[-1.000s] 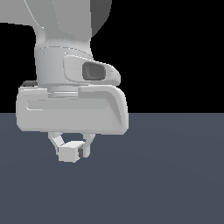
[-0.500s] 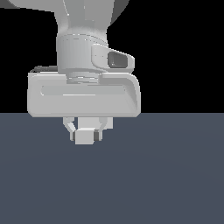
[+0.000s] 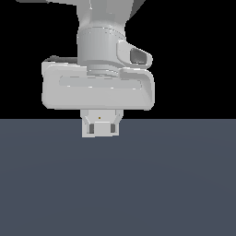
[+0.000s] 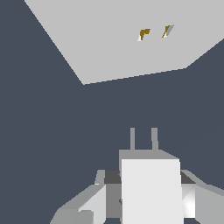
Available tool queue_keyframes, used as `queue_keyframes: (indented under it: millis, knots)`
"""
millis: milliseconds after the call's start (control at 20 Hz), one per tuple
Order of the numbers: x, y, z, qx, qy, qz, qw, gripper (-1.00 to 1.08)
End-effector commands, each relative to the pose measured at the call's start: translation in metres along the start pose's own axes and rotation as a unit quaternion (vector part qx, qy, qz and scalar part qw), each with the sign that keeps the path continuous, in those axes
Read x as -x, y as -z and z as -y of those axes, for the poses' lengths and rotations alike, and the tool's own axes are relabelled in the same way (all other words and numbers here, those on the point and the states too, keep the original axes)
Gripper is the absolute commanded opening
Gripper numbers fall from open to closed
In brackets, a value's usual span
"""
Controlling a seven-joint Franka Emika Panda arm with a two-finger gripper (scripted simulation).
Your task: Plug the charger into the wall socket.
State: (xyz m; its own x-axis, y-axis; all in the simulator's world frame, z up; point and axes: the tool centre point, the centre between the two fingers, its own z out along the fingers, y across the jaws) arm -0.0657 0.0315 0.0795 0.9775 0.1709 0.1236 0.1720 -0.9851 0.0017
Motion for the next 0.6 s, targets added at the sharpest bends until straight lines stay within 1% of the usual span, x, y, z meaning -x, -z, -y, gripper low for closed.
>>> queue_keyframes:
  millis: [0, 300, 550]
  knots:
    - [-0.004, 0.005, -0.004, -0.003, 0.022, 0.0, 0.9997, -1.0]
    - [-0.013, 0.014, -0.011, -0.008, 0.061, 0.001, 0.9981, -1.0]
    - [-0.017, 0.018, -0.014, -0.011, 0.08, 0.001, 0.9967, -1.0]
